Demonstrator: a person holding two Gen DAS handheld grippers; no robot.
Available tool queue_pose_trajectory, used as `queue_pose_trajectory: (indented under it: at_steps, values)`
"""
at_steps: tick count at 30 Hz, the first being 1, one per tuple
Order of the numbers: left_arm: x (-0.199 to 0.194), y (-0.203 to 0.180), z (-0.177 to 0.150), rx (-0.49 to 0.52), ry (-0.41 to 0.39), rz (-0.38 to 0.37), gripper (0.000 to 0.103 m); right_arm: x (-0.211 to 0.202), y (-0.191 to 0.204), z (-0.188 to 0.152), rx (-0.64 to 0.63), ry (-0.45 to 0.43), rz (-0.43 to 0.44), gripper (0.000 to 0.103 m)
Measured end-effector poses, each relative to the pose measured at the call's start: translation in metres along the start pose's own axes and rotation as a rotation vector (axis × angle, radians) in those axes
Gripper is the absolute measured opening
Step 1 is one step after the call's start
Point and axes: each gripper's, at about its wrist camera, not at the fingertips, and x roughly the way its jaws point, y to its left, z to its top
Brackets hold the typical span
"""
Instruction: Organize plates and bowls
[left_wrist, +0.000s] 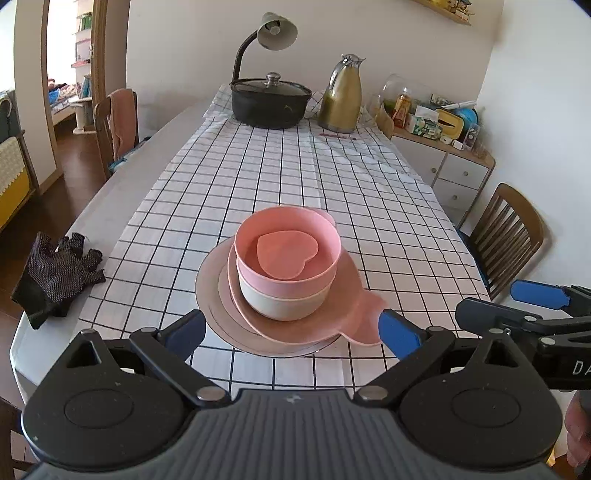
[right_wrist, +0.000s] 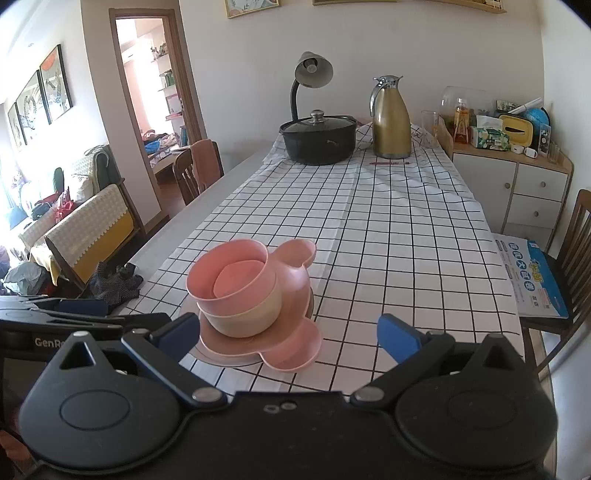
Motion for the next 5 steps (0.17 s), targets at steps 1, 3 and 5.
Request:
queue_pose_trajectory:
  at_steps: [1,3,5]
  values:
    - [0.0004,0.0004,0.0003,-0.002,0.0,0.001,0.101,0.0007,-0.0001,0.0002,0.002,0.001,-0.001,0.102]
    - [0.0017,0.0019,0.0009,-0.008,0.005,-0.006,0.101,0.0019,-0.0007,0.0003,0.005,0.004,-0.003,0.102]
    - [0.0031,0.0032,0.0017,-0.018,0.011,-0.014,0.101,0.0035,-0.0013,0.0007,0.008,0.008,-0.005,0.102]
